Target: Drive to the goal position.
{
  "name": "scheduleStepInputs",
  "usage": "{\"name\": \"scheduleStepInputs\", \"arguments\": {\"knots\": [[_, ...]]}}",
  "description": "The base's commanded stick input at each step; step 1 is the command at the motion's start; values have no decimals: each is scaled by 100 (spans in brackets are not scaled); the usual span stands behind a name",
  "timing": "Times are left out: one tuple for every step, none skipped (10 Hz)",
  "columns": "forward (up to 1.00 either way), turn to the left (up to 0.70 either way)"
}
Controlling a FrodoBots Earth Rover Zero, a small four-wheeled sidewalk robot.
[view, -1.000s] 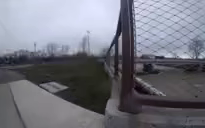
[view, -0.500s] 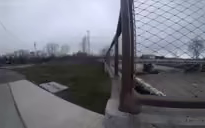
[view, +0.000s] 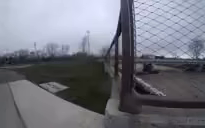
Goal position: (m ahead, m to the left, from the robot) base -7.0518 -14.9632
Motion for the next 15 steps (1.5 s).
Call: {"name": "scheduleStepInputs", "arguments": {"knots": [[4, 0], [4, 0], [4, 0], [4, 0], [4, 0], [4, 0], [4, 0], [4, 0], [4, 0], [4, 0], [4, 0], [4, 0], [4, 0], [4, 0], [4, 0]]}}
